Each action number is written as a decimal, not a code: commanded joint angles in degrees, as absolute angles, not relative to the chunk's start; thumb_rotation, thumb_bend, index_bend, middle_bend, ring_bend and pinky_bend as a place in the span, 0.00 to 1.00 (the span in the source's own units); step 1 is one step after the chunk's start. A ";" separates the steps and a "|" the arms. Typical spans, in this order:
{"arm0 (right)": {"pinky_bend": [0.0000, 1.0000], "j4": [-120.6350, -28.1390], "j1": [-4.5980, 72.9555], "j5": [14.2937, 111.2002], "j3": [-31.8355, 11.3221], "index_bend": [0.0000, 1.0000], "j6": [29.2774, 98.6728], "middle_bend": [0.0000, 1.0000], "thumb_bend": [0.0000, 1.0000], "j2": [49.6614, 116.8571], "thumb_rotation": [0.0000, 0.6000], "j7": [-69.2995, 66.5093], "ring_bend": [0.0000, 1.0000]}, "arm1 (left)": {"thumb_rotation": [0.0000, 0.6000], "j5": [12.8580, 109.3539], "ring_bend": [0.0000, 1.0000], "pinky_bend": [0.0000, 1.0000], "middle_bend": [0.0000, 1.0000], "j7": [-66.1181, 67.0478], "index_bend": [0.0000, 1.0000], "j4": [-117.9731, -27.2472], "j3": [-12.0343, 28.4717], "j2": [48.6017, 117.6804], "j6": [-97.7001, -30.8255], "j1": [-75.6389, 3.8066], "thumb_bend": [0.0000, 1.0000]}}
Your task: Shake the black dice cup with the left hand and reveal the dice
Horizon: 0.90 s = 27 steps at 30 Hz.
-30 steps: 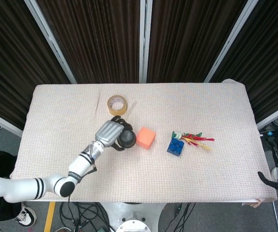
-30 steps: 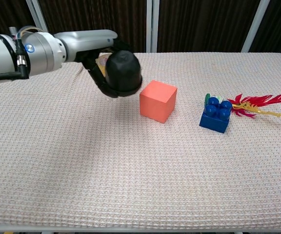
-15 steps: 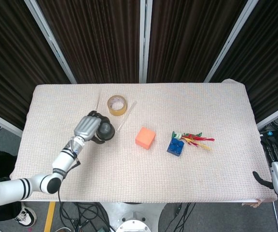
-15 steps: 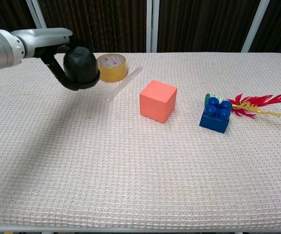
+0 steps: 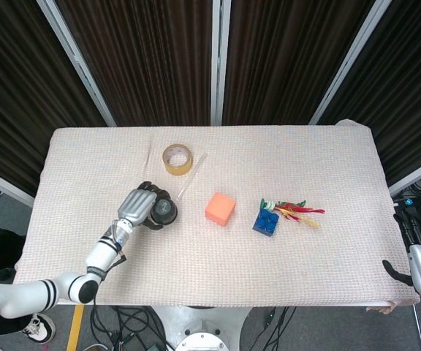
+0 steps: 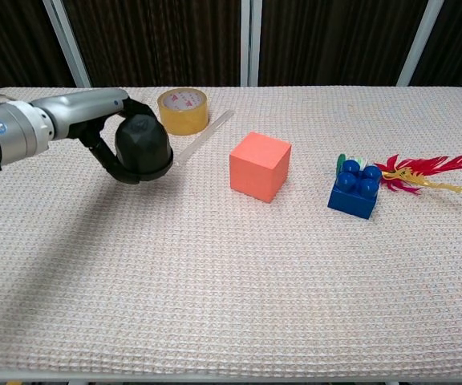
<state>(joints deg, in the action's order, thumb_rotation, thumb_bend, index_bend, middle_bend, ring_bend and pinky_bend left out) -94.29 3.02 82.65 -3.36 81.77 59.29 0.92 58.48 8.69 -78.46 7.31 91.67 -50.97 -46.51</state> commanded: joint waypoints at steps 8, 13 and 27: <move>0.00 -94.14 3.12 81.96 -3.44 0.00 81.37 0.00 0.14 59.27 1.00 1.13 0.00 | 1.00 62.71 0.20 0.11 0.54 4.71 0.49 -71.22 6.15 96.48 -49.39 -44.91 0.20; 0.00 -93.93 3.14 81.79 -3.42 0.00 81.24 0.00 0.14 59.34 1.00 1.01 0.00 | 1.00 64.25 0.19 0.10 0.46 3.17 0.44 -69.50 6.28 97.24 -48.85 -44.52 0.15; 0.00 -94.16 3.10 81.90 -3.42 0.00 81.52 0.00 0.14 59.16 1.00 1.14 0.00 | 1.00 67.86 0.07 0.09 0.20 -0.83 0.26 -69.34 6.53 96.01 -47.17 -43.75 0.01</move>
<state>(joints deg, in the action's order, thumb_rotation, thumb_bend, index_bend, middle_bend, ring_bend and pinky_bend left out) -94.16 3.10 81.90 -3.42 81.52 59.16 1.14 67.82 -0.85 -69.38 6.51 95.99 -47.18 -43.78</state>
